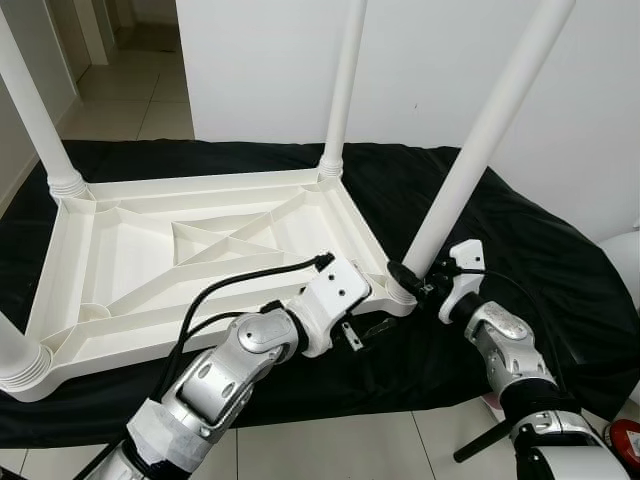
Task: Building children table
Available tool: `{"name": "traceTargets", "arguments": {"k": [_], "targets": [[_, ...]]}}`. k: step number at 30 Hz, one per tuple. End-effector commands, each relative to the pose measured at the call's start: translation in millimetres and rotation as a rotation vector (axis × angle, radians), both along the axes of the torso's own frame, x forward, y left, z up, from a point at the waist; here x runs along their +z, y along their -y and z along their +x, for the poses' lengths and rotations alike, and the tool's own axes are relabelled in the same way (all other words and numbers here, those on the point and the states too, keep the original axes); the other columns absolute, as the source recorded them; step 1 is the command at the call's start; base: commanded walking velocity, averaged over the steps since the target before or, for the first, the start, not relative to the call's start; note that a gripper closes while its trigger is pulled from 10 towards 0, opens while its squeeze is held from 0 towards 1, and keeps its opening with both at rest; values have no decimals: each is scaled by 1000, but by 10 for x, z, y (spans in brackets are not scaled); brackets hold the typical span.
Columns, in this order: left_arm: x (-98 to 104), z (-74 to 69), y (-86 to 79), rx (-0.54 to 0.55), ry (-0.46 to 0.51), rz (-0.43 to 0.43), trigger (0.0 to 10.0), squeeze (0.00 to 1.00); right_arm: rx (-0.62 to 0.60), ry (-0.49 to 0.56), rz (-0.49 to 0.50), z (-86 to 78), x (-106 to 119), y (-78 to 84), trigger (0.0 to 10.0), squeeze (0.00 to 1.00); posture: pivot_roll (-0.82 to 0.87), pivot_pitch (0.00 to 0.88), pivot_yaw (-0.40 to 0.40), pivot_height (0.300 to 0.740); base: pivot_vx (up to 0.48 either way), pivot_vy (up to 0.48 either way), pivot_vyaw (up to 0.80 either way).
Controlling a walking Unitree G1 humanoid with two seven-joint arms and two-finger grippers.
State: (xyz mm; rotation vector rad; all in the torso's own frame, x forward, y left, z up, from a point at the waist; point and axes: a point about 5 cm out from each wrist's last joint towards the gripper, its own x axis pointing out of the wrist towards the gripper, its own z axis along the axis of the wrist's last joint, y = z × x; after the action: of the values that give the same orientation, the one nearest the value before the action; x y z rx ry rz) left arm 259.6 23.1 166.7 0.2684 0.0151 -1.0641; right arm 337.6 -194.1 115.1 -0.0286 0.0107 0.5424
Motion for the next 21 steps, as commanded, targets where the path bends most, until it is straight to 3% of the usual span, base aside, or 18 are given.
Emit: {"name": "traceTargets", "arguments": {"k": [1, 8, 21], "targets": [[4, -52, 32, -72, -13, 9, 10000, 0, -61, -131, -22, -56, -259, -14, 10000, 0, -5, 0, -64, 740, 0, 0, 0], [9, -61, 37, -71, -14, 5, 10000, 0, -188, -133, -10, -11, -244, -61, 10000, 0, -7, 0, -67, 740, 0, 0, 0], [21, -53, 52, -70, -15, -3, 10000, 0, -445, -138, 83, -3, -172, -425, 10000, 0, -16, 0, -73, 740, 0, 0, 0]]}}
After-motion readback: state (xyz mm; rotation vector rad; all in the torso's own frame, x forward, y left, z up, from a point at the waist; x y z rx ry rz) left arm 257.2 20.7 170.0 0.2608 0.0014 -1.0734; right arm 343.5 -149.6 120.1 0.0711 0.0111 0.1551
